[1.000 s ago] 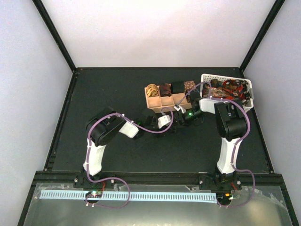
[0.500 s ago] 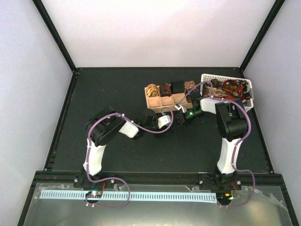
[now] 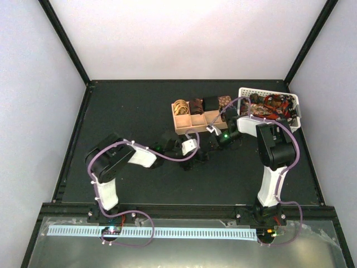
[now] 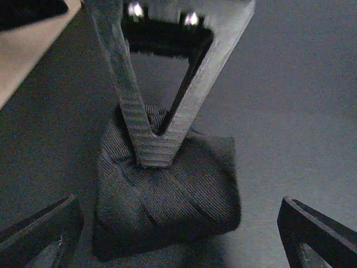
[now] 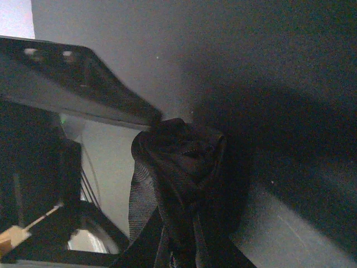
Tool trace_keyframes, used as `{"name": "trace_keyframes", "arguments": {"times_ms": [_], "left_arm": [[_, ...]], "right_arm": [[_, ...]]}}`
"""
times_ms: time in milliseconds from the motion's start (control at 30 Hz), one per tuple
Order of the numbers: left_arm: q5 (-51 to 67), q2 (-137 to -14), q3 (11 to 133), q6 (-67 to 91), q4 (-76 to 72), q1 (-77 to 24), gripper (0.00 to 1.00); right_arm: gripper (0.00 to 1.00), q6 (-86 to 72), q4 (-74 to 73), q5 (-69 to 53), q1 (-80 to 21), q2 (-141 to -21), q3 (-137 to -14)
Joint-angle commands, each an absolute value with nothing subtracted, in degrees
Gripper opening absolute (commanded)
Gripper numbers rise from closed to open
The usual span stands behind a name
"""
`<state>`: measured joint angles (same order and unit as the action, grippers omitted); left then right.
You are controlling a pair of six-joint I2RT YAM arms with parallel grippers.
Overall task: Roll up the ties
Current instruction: Pick up the tie from the center of the board.
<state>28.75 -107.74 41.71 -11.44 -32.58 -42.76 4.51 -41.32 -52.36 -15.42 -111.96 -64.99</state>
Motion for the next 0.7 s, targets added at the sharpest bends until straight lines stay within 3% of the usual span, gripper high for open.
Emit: {"name": "trace_keyframes", "arguments": {"times_ms": [0,367,667], "left_arm": [[30.87,-100.7,39.42,-10.35,-30.61,-41.53,0.99],[33.54,-94.93,37.84,-9.58,-24.69,-34.41,0.99],[35.83,-91.79,38.05,-7.75,-22.57,-29.47,0.99]], "right_arm": [[0.01,6.24,-43.82,-49.96,-15.56,-108.69,-64.95],[0.01,8.38,-51.01,-42.08,-14.79,-104.3,-70.75],[0.01,7.86,-62.09,-30.25,-11.09,-105.86,-88.24]]}}
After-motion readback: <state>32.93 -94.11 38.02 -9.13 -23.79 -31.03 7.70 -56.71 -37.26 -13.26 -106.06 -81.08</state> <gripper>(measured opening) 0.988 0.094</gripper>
